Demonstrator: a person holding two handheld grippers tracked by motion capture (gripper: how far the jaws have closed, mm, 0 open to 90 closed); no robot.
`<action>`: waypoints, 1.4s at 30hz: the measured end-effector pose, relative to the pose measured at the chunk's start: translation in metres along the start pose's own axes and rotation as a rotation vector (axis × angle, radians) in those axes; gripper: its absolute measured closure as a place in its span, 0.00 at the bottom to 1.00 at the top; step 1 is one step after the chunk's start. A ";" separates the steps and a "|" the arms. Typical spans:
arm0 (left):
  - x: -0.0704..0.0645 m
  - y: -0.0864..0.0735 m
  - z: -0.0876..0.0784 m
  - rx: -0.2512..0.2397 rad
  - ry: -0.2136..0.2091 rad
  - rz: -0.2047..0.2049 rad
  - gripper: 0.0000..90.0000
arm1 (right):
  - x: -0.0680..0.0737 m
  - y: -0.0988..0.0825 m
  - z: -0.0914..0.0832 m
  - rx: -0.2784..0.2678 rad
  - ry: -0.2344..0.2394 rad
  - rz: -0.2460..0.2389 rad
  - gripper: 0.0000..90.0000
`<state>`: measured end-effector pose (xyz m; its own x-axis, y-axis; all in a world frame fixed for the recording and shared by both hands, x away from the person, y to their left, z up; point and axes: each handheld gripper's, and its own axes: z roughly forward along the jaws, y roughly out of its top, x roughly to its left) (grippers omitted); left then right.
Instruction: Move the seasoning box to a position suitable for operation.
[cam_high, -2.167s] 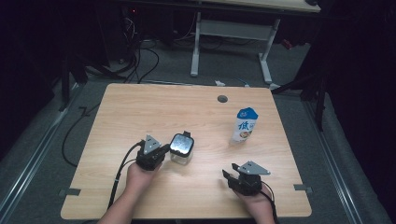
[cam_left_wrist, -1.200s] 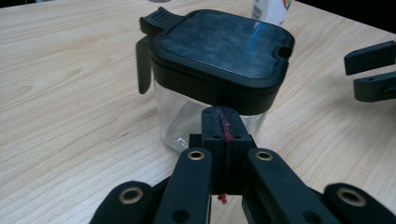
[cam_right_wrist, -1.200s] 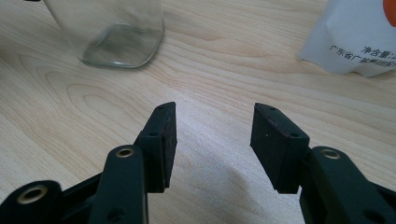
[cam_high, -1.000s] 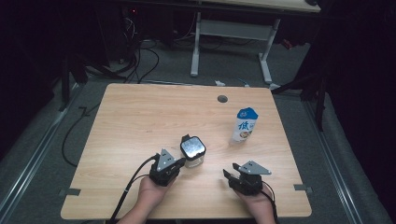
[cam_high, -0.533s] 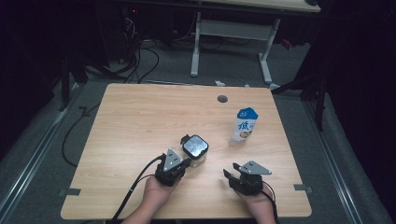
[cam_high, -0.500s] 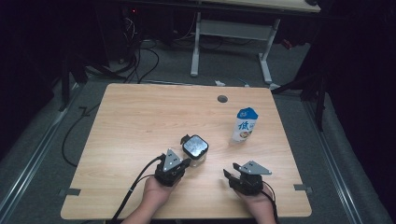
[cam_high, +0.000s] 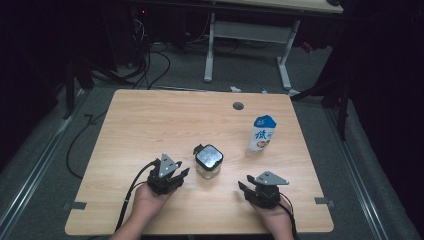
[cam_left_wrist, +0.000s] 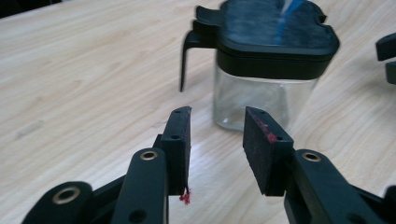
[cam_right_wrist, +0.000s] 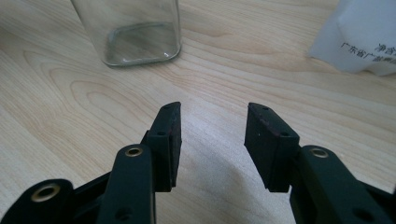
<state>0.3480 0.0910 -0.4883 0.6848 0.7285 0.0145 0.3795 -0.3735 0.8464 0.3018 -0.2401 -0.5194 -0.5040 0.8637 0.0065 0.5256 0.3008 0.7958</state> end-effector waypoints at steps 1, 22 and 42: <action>0.002 0.001 0.000 -0.008 -0.003 -0.007 0.69 | 0.001 0.001 0.001 0.001 -0.004 -0.012 0.62; 0.027 0.038 0.014 -0.082 -0.011 -0.050 0.79 | 0.014 0.032 0.025 -0.007 -0.013 -0.042 0.73; 0.016 0.063 0.051 -0.062 -0.065 -0.023 1.00 | 0.017 0.024 0.024 0.004 0.034 -0.066 0.84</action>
<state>0.4144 0.0494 -0.4619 0.7157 0.6973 -0.0381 0.3581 -0.3196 0.8773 0.3220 -0.2081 -0.5142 -0.5606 0.8277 -0.0250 0.4931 0.3579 0.7929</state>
